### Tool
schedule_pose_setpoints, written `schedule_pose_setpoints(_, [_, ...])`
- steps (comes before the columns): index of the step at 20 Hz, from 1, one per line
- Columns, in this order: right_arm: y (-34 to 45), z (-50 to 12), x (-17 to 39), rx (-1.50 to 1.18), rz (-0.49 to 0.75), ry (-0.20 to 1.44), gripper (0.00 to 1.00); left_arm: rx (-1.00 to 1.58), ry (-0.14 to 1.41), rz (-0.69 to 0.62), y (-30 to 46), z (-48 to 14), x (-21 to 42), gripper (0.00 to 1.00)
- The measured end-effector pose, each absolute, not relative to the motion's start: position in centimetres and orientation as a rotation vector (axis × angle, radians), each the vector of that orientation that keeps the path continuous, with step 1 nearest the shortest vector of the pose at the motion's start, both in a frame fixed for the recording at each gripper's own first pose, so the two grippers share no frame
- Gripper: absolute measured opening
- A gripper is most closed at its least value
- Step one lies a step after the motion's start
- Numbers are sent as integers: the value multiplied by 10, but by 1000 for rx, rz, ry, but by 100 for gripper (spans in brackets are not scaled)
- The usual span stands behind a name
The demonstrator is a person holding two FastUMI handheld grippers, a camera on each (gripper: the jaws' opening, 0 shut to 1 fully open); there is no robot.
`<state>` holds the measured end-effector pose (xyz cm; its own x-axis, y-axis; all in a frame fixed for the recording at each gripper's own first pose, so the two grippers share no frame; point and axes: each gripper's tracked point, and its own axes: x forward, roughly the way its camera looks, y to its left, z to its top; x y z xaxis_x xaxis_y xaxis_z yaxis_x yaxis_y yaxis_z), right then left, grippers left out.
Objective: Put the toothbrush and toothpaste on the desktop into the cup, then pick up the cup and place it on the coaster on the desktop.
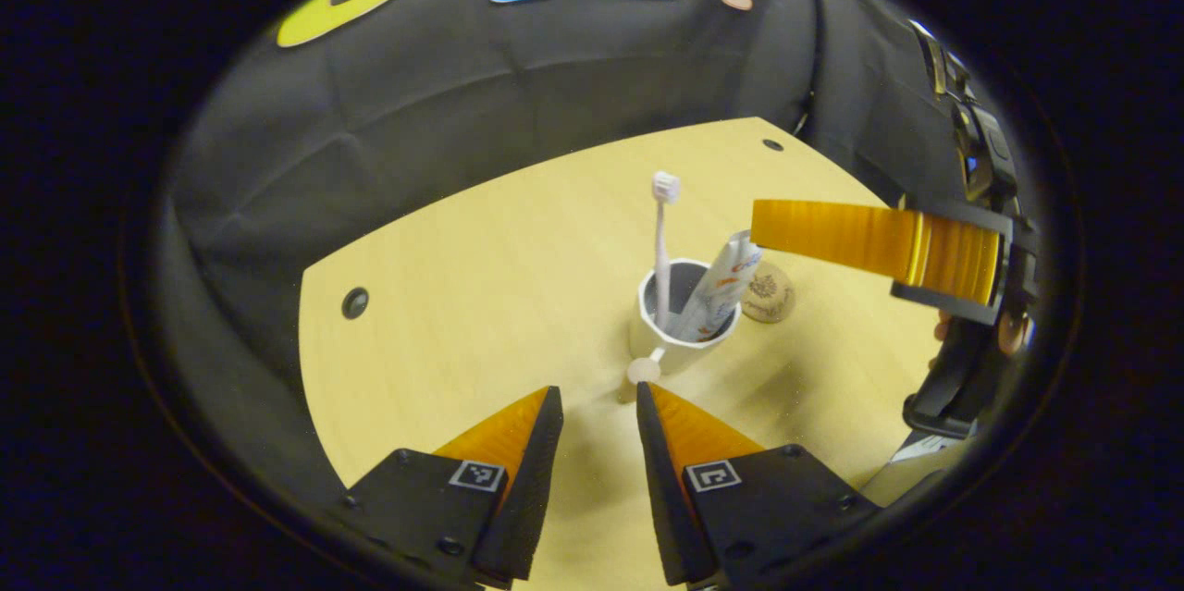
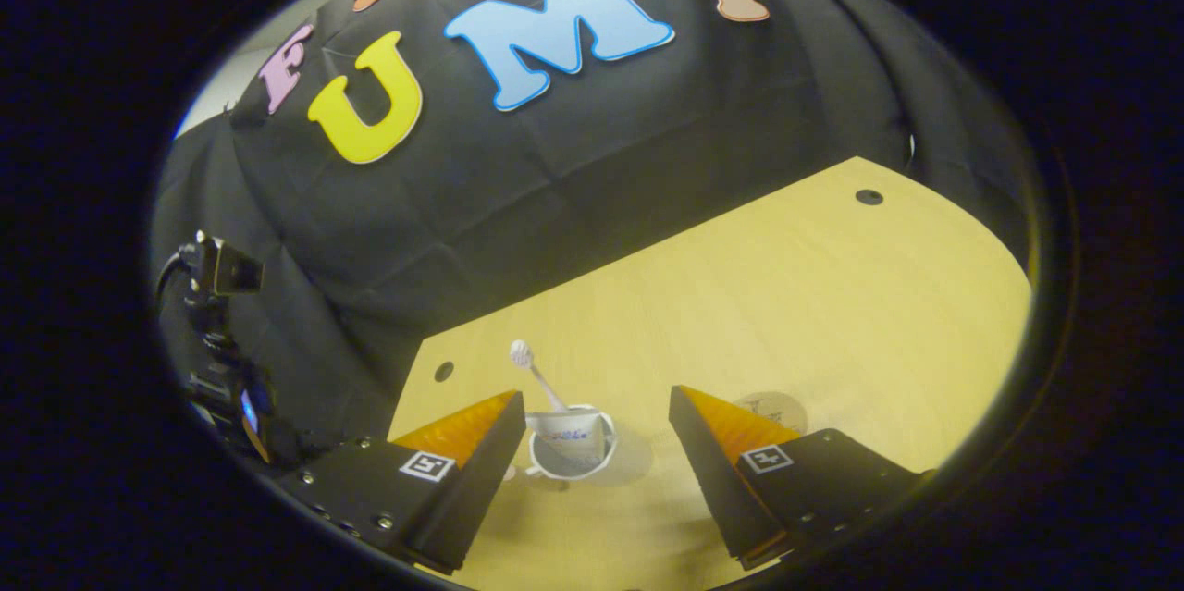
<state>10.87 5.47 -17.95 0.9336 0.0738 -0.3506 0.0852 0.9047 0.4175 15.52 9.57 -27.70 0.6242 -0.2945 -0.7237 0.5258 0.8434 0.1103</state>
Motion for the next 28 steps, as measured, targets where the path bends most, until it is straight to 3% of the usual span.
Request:
schedule_pose_setpoints(4, [14, -168, 98, 474, -79, 343, 96, 438, 842, -572, 81, -294, 159, 57])
schedule_pose_setpoints(14, [-71, -174, 70, 524, -246, 325, 97, 500, 999, -576, 68, -333, 182, 57])
schedule_pose_setpoints(24, [-93, -194, 65, 542, -263, 374, 97, 536, 1077, -552, 68, -352, 195, 56])
schedule_pose_setpoints(25, [-94, -197, 66, 543, -261, 381, 97, 528, 1079, -544, 69, -355, 197, 33])
schedule_pose_setpoints(27, [-95, -201, 67, 545, -258, 394, 97, 531, 1083, -543, 69, -359, 196, 29])
schedule_pose_setpoints(28, [-96, -203, 66, 547, -257, 400, 97, 536, 1085, -540, 69, -360, 195, 35])
